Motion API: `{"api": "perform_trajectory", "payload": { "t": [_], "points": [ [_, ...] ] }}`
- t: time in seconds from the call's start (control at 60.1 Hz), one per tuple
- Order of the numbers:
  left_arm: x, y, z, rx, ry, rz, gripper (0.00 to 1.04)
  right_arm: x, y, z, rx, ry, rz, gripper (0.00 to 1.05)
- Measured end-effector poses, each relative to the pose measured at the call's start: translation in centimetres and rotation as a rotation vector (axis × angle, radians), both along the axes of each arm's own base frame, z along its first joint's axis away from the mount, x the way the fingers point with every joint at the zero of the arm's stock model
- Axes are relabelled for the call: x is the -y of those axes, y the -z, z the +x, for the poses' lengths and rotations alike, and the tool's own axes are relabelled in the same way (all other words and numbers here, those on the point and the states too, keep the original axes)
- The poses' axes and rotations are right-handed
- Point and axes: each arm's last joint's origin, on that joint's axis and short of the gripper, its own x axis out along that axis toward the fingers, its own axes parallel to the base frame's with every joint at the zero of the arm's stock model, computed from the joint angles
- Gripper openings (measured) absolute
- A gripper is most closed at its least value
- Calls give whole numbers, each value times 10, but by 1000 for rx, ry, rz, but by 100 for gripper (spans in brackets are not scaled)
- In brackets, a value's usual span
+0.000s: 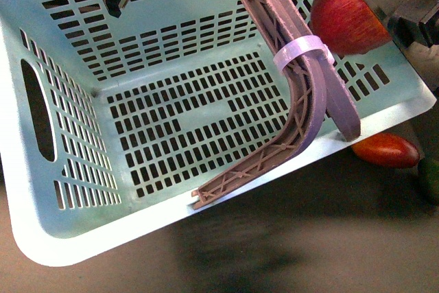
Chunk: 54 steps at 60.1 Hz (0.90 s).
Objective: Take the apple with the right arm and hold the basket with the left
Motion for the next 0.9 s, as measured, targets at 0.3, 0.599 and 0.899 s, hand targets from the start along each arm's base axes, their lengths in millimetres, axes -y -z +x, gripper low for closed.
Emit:
{"api": "perform_trajectory", "payload": {
  "t": [0.3,0.599,0.899],
  "points": [
    [0,1,0,1,-5,6,5,15,-1,4,25,234,-59,96],
    [0,1,0,-3,1,0,5,34,1,6,35,637,-388,96],
    [0,1,0,-2,0,1,5,42,-2,-3,130,439,-534,75]
  ]
}}
